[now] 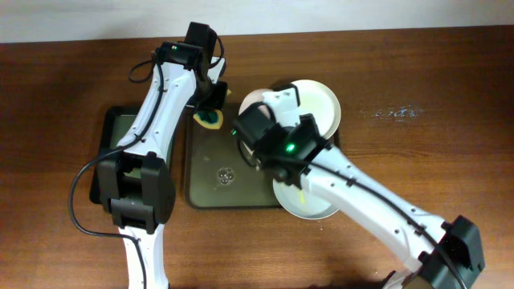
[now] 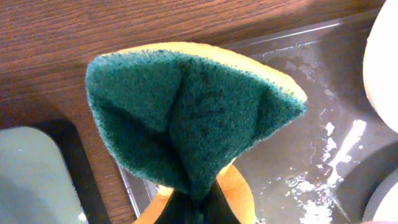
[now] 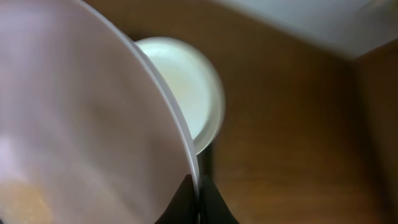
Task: Clean dirty plates on tray and stack at the side
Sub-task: 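Lift the cleaned plate with the right gripper and carry it right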
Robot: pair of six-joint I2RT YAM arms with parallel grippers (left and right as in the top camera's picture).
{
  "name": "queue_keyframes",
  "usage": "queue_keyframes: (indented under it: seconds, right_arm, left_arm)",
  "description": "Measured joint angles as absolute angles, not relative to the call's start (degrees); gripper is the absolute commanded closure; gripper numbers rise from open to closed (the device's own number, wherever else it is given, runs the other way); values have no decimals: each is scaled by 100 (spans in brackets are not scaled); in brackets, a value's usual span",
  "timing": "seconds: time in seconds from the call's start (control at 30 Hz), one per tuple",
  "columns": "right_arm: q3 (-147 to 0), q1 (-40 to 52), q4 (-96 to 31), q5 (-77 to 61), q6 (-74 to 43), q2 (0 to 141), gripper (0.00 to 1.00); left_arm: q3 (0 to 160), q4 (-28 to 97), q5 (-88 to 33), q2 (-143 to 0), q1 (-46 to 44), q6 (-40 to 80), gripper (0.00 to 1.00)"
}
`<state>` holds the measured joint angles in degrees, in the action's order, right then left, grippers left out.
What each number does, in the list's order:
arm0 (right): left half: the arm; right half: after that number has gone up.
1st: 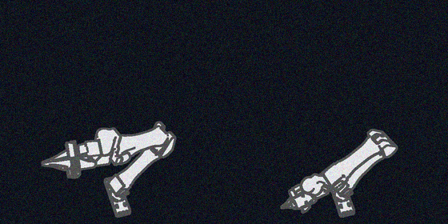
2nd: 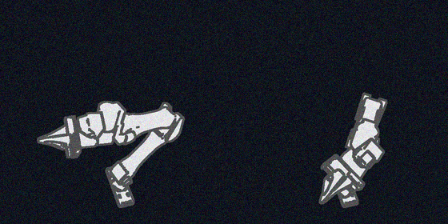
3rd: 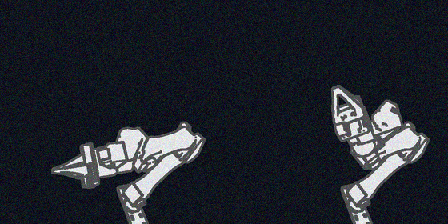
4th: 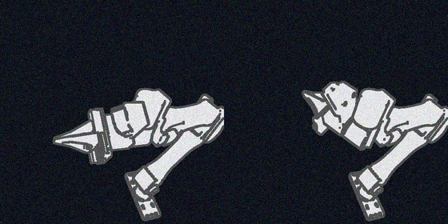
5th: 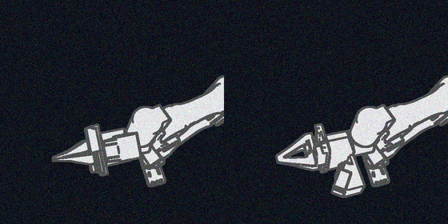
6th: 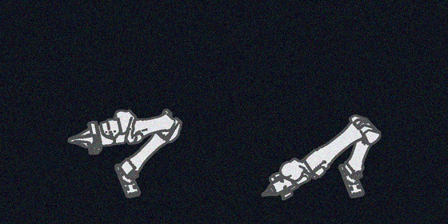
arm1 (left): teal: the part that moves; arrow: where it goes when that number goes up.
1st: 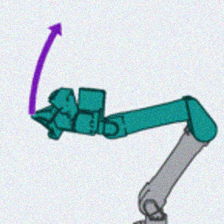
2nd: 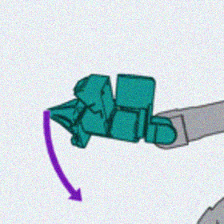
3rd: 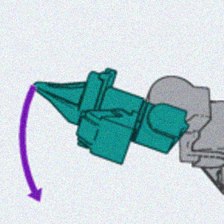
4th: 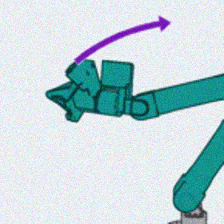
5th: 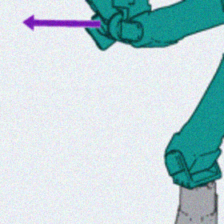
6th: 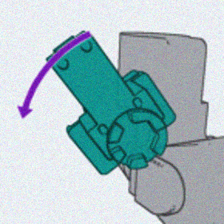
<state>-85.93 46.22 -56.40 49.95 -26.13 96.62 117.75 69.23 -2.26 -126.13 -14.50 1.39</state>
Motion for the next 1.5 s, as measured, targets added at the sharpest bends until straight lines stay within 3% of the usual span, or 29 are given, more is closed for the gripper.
queue_keyframes:
  seconds: [0.37,0.73,0.9,1.07,1.27,1.5]
  right_arm:
    - [-8593,5590,-5524,8213,-2661,9647,96]
    - [-8593,5614,-5402,8512,-2663,9647,96]
    - [-8593,5544,-5443,7352,-2685,9636,96]
    - [-8593,4910,-5778,5522,-3063,9636,96]
    - [-8593,3505,-6016,3330,-3087,9535,96]
    - [-8593,1229,-6390,985,-2471,9078,96]
  left_arm:
    - [11775,6923,-226,-12613,-1450,139,100]
    - [11775,6923,-226,-12613,-1450,139,100]
    - [11775,6923,-226,-12613,-1450,139,100]
    - [11775,6923,-224,-12613,-1450,139,100]
    - [11775,6921,-209,-12613,-1450,139,100]
    - [11775,6921,-204,-12613,-1450,139,100]
